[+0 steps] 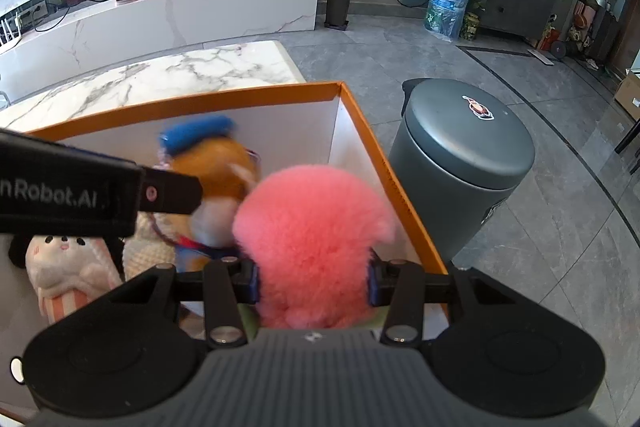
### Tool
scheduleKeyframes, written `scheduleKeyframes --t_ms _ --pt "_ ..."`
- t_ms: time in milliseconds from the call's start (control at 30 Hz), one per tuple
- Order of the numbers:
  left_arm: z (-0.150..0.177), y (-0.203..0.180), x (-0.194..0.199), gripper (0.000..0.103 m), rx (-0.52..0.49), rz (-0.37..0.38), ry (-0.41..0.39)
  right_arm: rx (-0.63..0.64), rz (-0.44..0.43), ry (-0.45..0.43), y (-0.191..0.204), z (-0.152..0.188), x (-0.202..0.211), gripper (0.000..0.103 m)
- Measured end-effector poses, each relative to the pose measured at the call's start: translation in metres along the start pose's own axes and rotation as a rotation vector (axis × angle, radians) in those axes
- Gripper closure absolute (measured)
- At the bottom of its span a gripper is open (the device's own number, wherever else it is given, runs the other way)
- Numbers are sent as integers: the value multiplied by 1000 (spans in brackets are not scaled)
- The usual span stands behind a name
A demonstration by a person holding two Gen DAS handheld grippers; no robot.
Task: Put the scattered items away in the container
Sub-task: 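Open the left gripper releasing the teddy bear while the right gripper releases the pompom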
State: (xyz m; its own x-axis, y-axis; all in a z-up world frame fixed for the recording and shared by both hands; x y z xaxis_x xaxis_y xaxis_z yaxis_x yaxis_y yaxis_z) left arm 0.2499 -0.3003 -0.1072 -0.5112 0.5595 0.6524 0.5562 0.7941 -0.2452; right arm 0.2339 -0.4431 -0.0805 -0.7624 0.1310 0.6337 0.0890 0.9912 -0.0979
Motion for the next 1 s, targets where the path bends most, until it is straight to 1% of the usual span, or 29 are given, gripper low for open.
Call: scheduleKeyframes --t_ms 33,133,300,467,700,833,1000 --pt "1 0 0 49 -6 1 2 1 2 0 0 0 0 55" --pt "5 0 -5 53 -10 -9 20 2 6 7 0 0 -2 55" --pt "11 5 -6 53 3 -38 41 10 3 12 0 -1 -5 55" --pt "15 12 -4 53 17 -67 56 27 53 36 -3 3 -9 54" --pt "22 11 1 53 31 -61 71 4 73 68 -9 10 -9 52" --pt "25 8 4 53 31 -64 78 -10 62 84 -8 14 -5 51" --pt "28 2 15 53 12 -87 61 -46 44 108 -8 19 3 50"
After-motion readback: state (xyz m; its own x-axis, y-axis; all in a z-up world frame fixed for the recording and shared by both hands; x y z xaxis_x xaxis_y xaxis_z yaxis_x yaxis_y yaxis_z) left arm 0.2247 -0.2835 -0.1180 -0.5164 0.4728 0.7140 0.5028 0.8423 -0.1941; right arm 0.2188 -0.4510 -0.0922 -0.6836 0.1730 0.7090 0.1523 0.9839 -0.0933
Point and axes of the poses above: each gripper's, at about its wrist camera, not at the fingertips, and x roughly against the way its jaws point, y to its left, z to its underside, the point moved 8 cm from there along -x, roughly the way its jaws point, and after that the axes turned 9 degrees about -y, right-handed, at the moved point
